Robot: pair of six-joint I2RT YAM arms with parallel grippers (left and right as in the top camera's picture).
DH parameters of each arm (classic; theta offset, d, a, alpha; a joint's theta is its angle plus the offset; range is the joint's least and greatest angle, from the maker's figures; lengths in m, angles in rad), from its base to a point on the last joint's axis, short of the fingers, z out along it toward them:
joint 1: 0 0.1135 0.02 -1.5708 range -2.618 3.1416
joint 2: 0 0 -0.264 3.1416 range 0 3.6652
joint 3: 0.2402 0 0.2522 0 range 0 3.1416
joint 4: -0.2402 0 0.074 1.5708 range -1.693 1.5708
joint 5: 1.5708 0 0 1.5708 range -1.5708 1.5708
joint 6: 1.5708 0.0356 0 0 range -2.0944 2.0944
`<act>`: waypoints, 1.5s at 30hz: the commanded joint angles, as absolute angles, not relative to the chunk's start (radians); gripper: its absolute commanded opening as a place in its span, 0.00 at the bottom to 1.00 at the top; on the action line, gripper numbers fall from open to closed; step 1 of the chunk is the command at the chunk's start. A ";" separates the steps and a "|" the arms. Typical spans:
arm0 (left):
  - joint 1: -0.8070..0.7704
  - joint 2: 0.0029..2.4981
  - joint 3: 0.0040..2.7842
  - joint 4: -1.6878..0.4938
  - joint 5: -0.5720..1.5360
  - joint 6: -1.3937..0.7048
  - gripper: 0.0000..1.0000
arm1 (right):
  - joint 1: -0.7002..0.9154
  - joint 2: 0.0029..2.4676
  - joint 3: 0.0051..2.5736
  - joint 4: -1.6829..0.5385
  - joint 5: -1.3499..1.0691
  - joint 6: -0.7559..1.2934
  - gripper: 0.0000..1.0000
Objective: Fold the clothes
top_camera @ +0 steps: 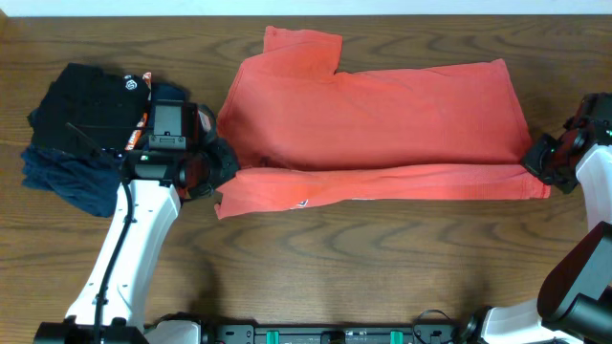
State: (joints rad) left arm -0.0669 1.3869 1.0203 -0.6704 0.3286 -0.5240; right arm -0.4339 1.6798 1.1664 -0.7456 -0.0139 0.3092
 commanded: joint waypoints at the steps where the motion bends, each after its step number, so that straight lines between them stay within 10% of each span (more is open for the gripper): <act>1: -0.062 1.421 1.018 -0.647 0.298 -0.533 0.06 | -0.422 1.679 1.166 -0.730 -0.016 0.298 0.01; 16: -0.062 1.583 1.018 -0.423 0.297 -0.533 0.06 | -0.378 1.769 1.166 -0.542 -0.016 0.299 0.06; 20: -0.062 1.590 1.018 -0.384 0.298 -0.532 0.60 | -0.378 1.784 1.166 -0.503 -0.016 0.299 0.37; 22: -0.062 1.590 1.018 -0.379 0.299 -0.533 0.69 | -0.379 1.783 1.166 -0.496 -0.016 0.298 0.44; 45: -0.063 1.594 1.005 -0.721 0.262 -0.401 0.70 | -0.381 1.786 1.149 -0.774 0.214 0.313 0.47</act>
